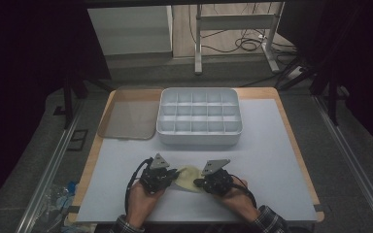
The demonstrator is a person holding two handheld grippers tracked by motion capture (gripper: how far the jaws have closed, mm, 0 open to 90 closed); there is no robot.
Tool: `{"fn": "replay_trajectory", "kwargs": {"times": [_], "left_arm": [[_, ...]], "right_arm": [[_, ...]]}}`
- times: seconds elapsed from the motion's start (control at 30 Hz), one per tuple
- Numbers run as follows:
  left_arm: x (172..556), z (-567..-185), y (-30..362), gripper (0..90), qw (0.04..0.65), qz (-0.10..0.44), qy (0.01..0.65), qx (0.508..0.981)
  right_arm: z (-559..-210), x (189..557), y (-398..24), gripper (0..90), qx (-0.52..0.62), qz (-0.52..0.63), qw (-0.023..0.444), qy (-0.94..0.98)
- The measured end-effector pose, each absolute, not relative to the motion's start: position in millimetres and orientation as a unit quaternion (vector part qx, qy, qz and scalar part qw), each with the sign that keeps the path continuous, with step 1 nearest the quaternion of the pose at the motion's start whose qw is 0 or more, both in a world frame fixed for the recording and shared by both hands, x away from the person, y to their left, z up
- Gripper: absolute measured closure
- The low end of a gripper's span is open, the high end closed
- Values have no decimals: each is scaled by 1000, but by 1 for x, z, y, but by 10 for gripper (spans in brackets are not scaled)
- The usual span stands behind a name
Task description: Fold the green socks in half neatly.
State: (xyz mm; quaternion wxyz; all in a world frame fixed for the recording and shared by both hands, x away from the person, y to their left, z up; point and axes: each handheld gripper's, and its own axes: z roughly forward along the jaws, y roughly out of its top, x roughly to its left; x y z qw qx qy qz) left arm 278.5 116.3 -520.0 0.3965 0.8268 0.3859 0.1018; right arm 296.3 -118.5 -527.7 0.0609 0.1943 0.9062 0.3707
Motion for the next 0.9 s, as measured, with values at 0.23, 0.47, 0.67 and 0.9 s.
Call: {"fn": "replay_trajectory", "kwargs": {"times": [0.23, 0.47, 0.67, 0.9], "left_arm": [[277, -518, 115, 829, 396, 106, 383, 828], [277, -514, 113, 828, 400, 107, 380, 827], [276, -508, 111, 826, 412, 102, 375, 824], [277, -502, 107, 827, 423, 94, 369, 823]], "right_arm": [[-528, 288, -117, 894, 187, 373, 54, 907], [-530, 286, -118, 895, 186, 376, 50, 906], [-532, 287, -120, 898, 183, 380, 47, 905], [-533, 287, -121, 899, 185, 385, 43, 903]]}}
